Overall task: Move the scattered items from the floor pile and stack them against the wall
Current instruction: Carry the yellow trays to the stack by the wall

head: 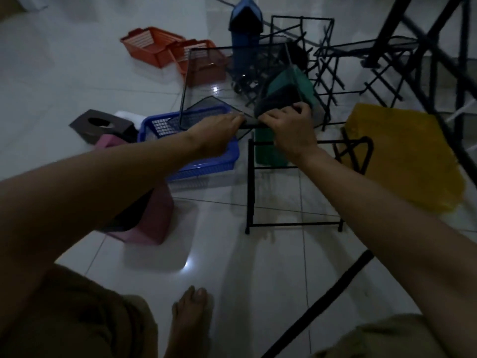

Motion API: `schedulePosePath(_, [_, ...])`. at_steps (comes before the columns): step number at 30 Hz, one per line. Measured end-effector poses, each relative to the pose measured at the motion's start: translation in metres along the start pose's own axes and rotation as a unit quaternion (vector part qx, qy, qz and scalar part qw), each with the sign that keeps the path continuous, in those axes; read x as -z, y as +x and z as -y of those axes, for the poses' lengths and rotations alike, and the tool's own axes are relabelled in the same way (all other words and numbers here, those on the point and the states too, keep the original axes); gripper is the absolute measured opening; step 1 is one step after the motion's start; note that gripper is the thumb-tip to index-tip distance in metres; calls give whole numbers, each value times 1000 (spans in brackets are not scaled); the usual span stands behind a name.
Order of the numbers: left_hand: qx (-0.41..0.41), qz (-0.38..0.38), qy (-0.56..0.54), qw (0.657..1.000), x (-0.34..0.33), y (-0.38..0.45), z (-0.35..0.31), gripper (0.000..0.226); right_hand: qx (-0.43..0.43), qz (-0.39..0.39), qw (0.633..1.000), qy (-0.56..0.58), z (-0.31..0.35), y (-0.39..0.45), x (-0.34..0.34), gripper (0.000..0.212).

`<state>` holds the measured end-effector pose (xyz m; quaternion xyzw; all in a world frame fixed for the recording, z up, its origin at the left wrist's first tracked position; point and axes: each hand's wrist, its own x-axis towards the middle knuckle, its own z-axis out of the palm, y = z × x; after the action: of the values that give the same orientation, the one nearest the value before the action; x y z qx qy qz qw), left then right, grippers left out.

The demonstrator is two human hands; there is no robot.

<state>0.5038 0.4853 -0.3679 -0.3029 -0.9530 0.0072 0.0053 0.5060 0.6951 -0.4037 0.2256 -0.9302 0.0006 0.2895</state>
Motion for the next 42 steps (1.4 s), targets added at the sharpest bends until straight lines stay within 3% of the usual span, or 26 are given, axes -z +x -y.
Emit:
schedulePosePath(4, [62, 15, -22, 998, -7, -27, 24, 56, 1, 36, 999, 20, 36, 22, -17, 43])
schedulePosePath(9, [128, 73, -43, 988, -27, -49, 37, 56, 16, 173, 985, 15, 63, 34, -30, 38])
schedulePosePath(12, [142, 93, -54, 984, -41, -53, 37, 60, 24, 240, 970, 2, 76, 34, -32, 39])
schedulePosePath(17, [159, 110, -67, 979, -61, -46, 35, 48, 41, 287, 957, -14, 87, 27, -37, 39])
schedulePosePath(24, [128, 95, -21, 987, -69, -38, 37, 32, 43, 252, 966, 29, 76, 22, -39, 45])
schedulePosePath(30, [54, -73, 0, 996, -41, -19, 23, 36, 0, 93, 991, 95, 57, 17, -30, 36])
schedulePosePath(34, [-45, -137, -13, 989, -20, 10, -9, 35, -44, 46, 995, 72, 30, 2, -13, 41])
schedulePosePath(39, [-121, -118, 4, 986, -15, 55, -74, 47, -100, 46, 994, -14, -31, -42, 19, 36])
schedulePosePath(42, [-171, -97, 21, 980, -20, 84, -120, 52, -159, 101, 979, -73, -65, -78, 39, 43])
